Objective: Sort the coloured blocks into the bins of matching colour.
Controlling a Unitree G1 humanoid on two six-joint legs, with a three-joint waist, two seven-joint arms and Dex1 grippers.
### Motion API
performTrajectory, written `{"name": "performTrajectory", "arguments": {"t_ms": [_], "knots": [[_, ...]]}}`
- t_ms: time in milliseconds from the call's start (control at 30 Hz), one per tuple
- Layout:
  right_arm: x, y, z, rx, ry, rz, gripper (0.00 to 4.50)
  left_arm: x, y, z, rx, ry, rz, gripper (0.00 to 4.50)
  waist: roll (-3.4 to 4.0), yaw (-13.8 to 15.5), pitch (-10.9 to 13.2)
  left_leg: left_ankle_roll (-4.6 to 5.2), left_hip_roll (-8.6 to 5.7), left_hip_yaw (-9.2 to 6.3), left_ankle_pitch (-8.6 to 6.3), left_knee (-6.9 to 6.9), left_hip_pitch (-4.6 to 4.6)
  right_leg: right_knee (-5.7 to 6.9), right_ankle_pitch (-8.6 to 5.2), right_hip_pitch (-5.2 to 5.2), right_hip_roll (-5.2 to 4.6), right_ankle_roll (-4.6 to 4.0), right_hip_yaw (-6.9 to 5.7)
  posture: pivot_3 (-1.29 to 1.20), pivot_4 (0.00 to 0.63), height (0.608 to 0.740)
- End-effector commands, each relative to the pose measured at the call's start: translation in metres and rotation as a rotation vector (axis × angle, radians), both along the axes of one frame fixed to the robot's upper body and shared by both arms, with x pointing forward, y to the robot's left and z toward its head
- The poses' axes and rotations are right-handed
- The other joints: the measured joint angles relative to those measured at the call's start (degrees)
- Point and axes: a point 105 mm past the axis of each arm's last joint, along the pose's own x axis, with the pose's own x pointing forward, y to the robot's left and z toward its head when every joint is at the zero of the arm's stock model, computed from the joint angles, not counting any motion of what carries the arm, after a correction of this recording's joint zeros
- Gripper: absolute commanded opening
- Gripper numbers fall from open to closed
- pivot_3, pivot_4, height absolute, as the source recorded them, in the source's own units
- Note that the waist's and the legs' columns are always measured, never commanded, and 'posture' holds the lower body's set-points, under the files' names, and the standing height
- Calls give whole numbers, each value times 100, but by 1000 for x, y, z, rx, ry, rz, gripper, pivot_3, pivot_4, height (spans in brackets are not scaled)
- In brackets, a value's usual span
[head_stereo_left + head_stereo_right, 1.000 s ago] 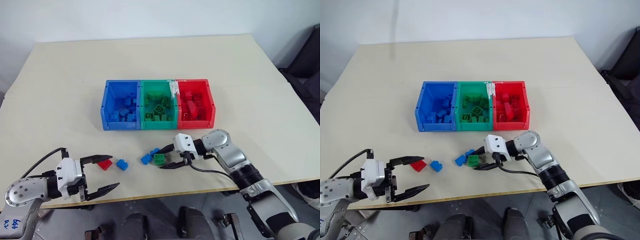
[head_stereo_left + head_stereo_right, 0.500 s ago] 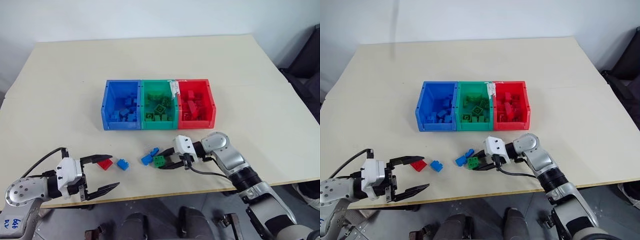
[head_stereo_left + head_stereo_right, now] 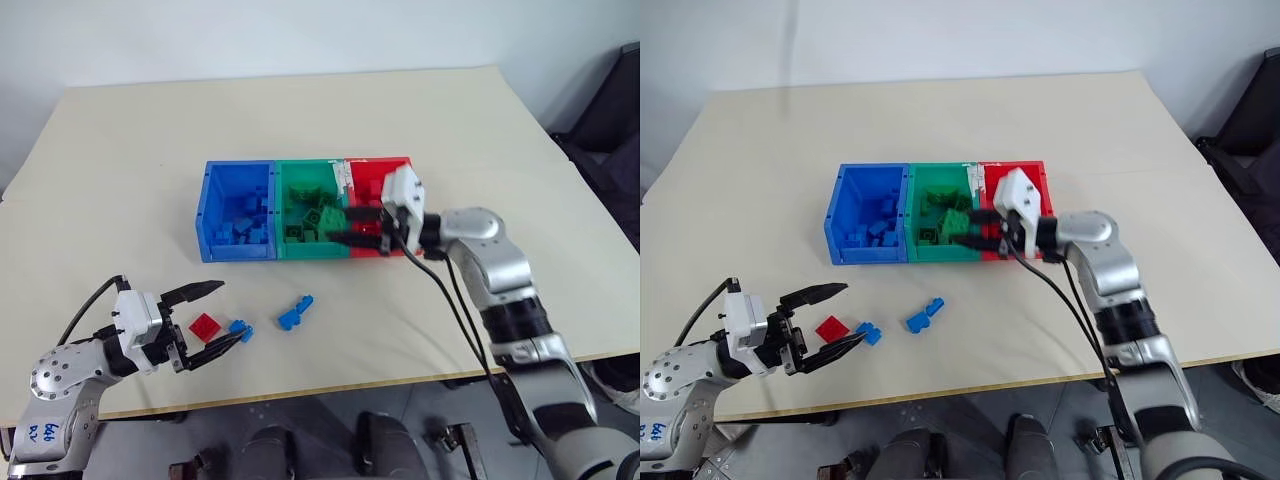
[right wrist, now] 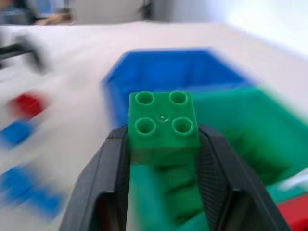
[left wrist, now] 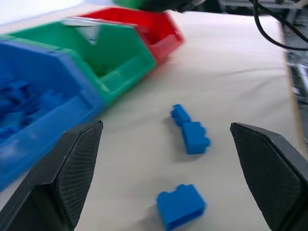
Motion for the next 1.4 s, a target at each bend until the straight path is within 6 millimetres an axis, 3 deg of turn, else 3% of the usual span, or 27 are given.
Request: {"name": "performTrajectory", "arguments": {"t_ms": [33,200,333,367,500,633,767,867,933,1033,1133,1267,1400], "knots": [[18,2,8,7,-41,-75,1459,-5,5,7,-4,-35,39,4500,0,11,0,0,0,-4,0,-1,-1,1,0,0,-2,0,0,0,150,740],[28,3,6,26,-24,-96,3042,-7,10,8,11,-35,63,4500,0,29,0,2,-1,-12,-1,-3,-8,-1,0,0,-2,0,-4,0,150,740],[13,-2,16,76,-79,-9,4368,-5,12,10,17,-43,67,4500,1,13,0,2,0,-10,-1,-3,-8,-3,0,0,1,0,-6,0,150,740],[7,-7,16,83,-96,17,4470,-4,11,10,17,-42,66,4500,0,19,0,2,-1,-10,-1,-3,-8,-3,0,0,2,0,-7,0,150,740],[-25,-36,11,103,-133,124,4470,-1,12,8,20,-22,43,4500,-1,72,0,5,-3,-24,-3,-3,-9,-6,0,8,-3,0,-14,0,150,740],[-63,-69,-9,83,-166,216,4470,-1,22,3,20,40,32,4500,0,55,0,10,-9,-15,-6,-3,-7,-17,1,13,-3,1,-16,0,150,740],[-96,-103,-43,10,-62,200,4470,-1,40,5,25,93,51,4500,0,62,0,3,-10,-14,-9,-5,-3,-19,0,13,6,0,-24,0,150,740],[-103,-134,-58,-24,-60,72,4470,3,51,7,58,75,71,4500,-1,64,0,3,-11,-6,-9,-2,0,-21,0,16,4,1,-21,0,150,740],[-108,-142,-63,-17,-51,20,4470,6,54,8,70,53,76,4500,-1,57,0,4,-10,2,-9,1,9,-23,2,21,3,4,-17,0,150,740],[-115,-151,-74,-59,-25,3,4470,9,41,9,106,25,35,4500,-1,60,0,3,-3,4,-9,0,12,-20,2,20,3,4,-14,0,150,740],[-114,-156,-72,-51,-27,-30,4470,13,6,12,124,26,-61,4500,-1,64,0,3,0,5,-9,0,13,-18,2,20,0,4,-11,0,150,740],[-119,-156,-68,-41,-3,-37,4470,25,-26,18,184,87,-91,4500,-1,166,0,5,1,-1,-7,6,11,-13,4,21,-4,6,-7,0,150,740],[-127,-157,-65,-44,5,-66,4470,38,-72,28,239,199,-108,4500,-1,327,0,5,-10,-7,-6,12,5,-12,4,22,1,6,-11,0,150,740]]}}
